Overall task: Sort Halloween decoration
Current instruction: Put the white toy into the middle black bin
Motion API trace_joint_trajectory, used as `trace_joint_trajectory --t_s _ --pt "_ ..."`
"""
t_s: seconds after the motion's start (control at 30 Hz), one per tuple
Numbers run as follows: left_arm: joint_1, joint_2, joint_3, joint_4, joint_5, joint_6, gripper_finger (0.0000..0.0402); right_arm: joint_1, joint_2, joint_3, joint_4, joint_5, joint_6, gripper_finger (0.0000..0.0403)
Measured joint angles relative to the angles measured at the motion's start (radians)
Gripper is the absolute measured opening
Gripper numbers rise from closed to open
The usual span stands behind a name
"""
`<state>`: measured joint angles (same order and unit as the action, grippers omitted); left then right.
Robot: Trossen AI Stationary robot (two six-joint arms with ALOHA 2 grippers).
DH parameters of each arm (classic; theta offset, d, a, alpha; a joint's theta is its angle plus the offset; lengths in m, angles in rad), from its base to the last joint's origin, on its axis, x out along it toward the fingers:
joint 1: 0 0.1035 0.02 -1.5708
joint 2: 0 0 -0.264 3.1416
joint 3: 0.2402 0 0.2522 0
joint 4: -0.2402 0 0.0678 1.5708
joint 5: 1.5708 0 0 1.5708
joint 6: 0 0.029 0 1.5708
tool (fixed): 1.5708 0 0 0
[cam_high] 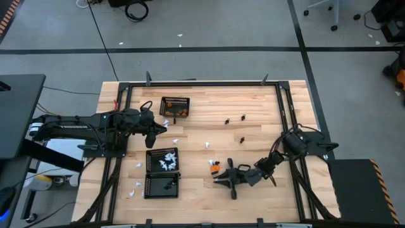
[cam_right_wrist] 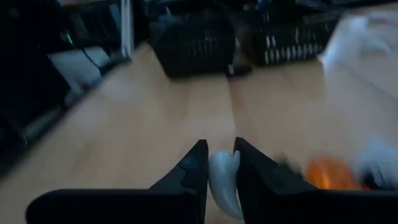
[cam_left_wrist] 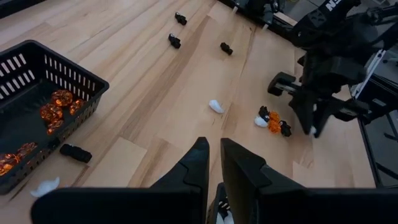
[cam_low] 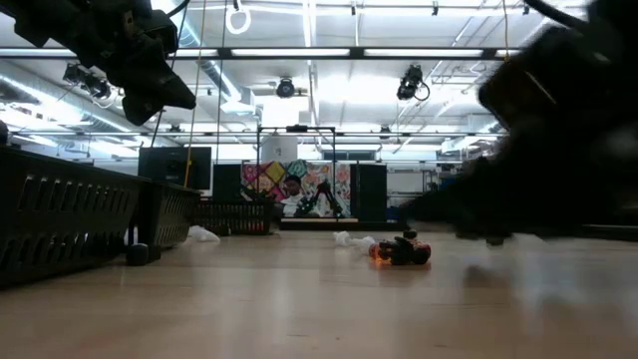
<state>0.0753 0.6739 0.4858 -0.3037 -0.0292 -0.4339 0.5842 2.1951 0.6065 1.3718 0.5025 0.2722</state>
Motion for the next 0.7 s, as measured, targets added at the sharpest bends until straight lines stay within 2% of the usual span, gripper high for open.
trace_joint_trajectory --t_s 0.2,0.37,0.5,0.7 --pt "0.000 0.000 0.000 0.000 0.000 0.000 0.0050 -0.113 -0.043 0.109 -0.077 -0.113 -0.018 0.0067" --pt "0.000 0.000 0.000 0.024 -0.004 -0.002 0.0050 -0.200 -0.045 0.287 -0.273 -0.257 -0.010 0.0067" --pt "0.001 0.000 0.000 0.103 -0.008 -0.100 0.0050 -0.250 -0.045 0.431 -0.448 -0.298 -0.011 0.0067" --pt "0.016 -0.001 0.000 0.170 -0.009 -0.162 0.0050 -0.312 -0.046 0.571 -0.566 -0.324 -0.016 0.0067"
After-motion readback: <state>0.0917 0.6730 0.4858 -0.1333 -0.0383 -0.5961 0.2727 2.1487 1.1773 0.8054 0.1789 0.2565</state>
